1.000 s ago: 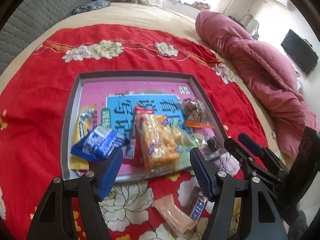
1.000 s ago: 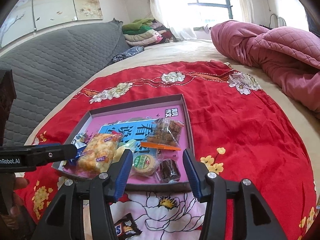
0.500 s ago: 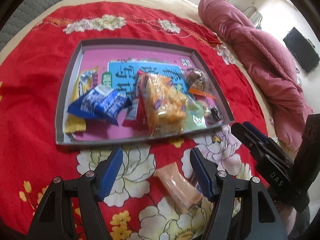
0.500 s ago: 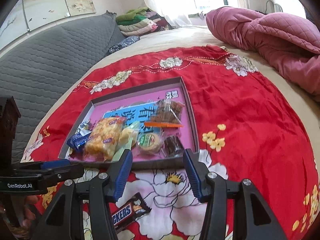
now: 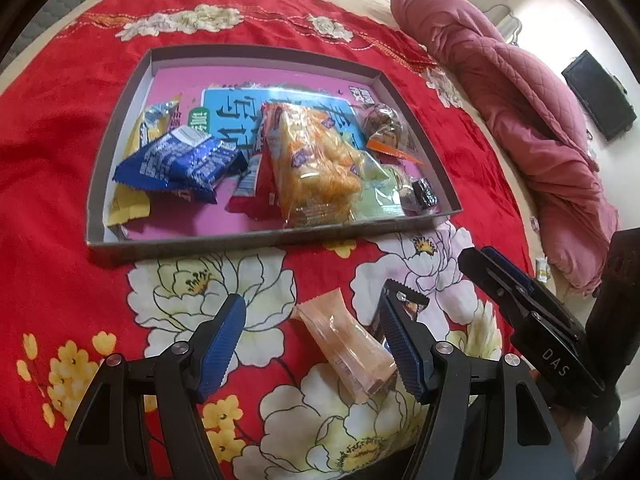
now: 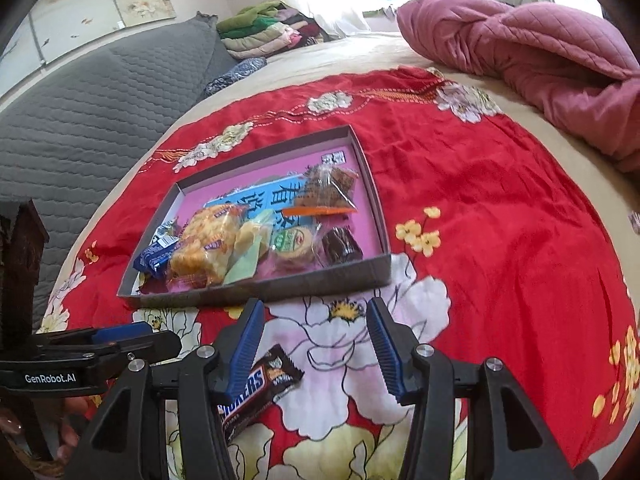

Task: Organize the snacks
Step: 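Withdraw both tools toward the tan pastry and Snickers bar, then grasp the tan wrapped pastry with the left tool while the right tool grasps the Snickers bar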

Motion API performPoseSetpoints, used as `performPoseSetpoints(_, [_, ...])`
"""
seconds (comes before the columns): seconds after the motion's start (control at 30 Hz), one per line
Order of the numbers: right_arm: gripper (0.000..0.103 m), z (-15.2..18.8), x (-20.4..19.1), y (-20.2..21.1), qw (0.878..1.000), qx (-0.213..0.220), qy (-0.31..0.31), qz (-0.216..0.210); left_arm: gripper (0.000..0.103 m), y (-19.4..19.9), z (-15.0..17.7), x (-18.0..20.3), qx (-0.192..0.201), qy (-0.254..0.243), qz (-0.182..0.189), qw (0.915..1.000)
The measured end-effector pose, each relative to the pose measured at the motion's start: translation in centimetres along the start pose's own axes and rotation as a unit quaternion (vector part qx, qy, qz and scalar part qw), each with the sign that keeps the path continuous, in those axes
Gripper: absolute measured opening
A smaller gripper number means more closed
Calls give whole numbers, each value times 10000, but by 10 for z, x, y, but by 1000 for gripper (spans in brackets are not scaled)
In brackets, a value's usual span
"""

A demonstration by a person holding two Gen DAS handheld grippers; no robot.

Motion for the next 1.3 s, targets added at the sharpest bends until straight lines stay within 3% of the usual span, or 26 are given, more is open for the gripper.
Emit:
performPoseSetpoints(0.9, [54, 31, -2, 1, 9975, -480, -527, -26, 71, -12, 20, 2, -409, 248, 560, 9973])
performPoseSetpoints(1.3, [54, 44, -10, -15, 9937, -852, -628, -374, 71, -31, 22, 4, -691, 503, 700, 9939])
Point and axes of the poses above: each gripper's, at about its wrist camera, not at the fingertips, and y roughly against the way its jaws point, x to its right, z to its underside, the point moved 4 cm from there along -y, roughly the way its jaws point, and after that the axes turned 12 degrees about -z, right-handed, at the moved point
